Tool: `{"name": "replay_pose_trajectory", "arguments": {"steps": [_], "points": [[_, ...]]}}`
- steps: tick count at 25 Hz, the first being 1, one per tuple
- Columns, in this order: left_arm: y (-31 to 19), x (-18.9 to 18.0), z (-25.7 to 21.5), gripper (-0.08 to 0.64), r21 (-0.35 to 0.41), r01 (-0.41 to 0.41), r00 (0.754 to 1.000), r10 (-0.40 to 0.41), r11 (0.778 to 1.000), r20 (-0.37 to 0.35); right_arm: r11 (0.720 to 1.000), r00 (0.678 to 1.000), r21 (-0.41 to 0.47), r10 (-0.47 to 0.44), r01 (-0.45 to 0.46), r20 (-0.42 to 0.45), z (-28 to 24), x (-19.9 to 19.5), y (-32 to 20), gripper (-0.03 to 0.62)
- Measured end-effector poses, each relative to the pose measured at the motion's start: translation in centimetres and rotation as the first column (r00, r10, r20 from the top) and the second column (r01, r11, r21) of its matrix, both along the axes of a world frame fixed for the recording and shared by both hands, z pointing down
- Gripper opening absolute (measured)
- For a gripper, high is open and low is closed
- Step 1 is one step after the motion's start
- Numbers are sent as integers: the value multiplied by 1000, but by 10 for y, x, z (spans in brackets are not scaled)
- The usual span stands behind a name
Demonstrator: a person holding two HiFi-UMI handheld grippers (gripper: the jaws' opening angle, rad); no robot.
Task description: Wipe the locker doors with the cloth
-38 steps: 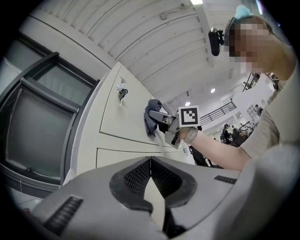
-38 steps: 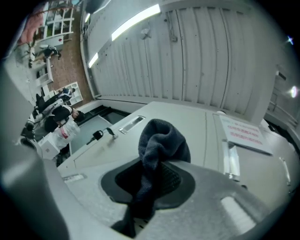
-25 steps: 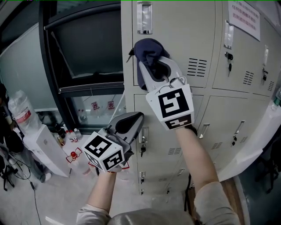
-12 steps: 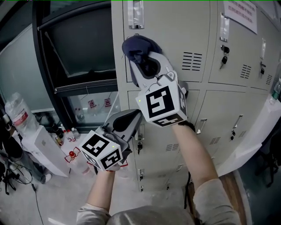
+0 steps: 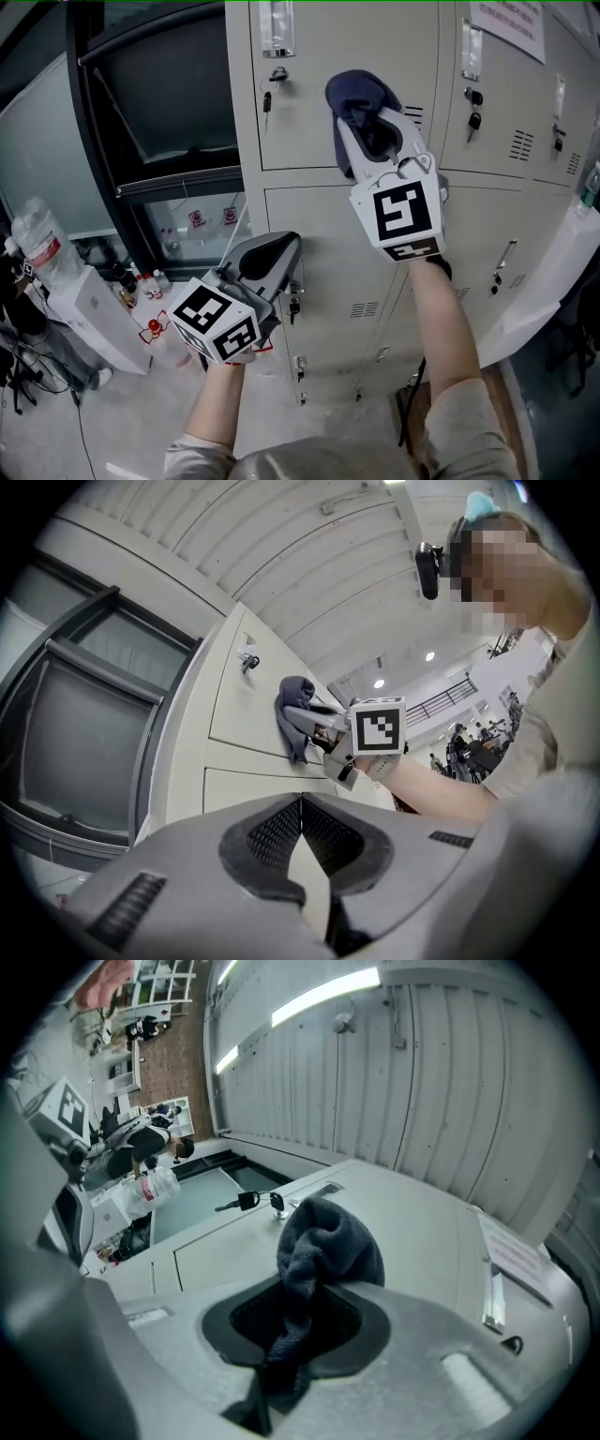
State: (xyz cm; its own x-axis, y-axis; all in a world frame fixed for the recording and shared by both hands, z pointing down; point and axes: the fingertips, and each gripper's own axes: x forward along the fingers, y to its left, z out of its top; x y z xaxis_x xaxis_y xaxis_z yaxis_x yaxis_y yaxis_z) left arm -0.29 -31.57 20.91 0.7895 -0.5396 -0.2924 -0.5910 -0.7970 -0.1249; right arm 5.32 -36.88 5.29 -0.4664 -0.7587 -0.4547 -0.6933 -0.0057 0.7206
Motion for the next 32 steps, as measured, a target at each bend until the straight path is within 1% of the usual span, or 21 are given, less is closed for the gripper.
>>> {"name": "replay_pose_trajectory", "arguments": {"steps": [3, 6, 12, 17, 20, 22, 24, 27, 32], "points": [[1, 0, -1, -2, -4, 10, 1000, -10, 1000, -4, 1000, 999, 6, 26, -27, 30, -3, 27, 0, 60], [3, 1, 0, -2, 3, 11, 1000, -11, 1000, -4, 998, 997, 15, 63, -63, 34, -2, 51, 0, 60], [7, 4, 0, -2, -14, 21, 1000, -21, 1000, 3, 991, 989, 13, 130, -131, 69, 3, 97, -1, 60], [11, 9, 2, -2, -21, 18, 1000, -18, 1000, 10, 984, 982, 19, 176, -177, 64, 7, 120, -1, 60], [13, 9, 6, -2, -29, 18, 1000, -17, 999, 11, 977, 977, 42, 207, -209, 49, 9, 128, -1, 60], [13, 9, 11, -2, -39, 16, 1000, -16, 999, 10, 974, 974, 46, 221, -223, 54, 11, 133, 0, 58], [13, 7, 17, -2, -56, 20, 1000, -20, 998, 8, 976, 974, 28, 211, -214, 85, 13, 139, 1, 60], [10, 2, 26, -2, -81, 32, 999, -32, 996, -1, 986, 976, -12, 165, -165, 143, 19, 147, 3, 61], [7, -5, 40, -2, -88, 60, 998, -63, 994, -27, 992, 979, -61, 121, -112, 164, 43, 153, 7, 61]]}}
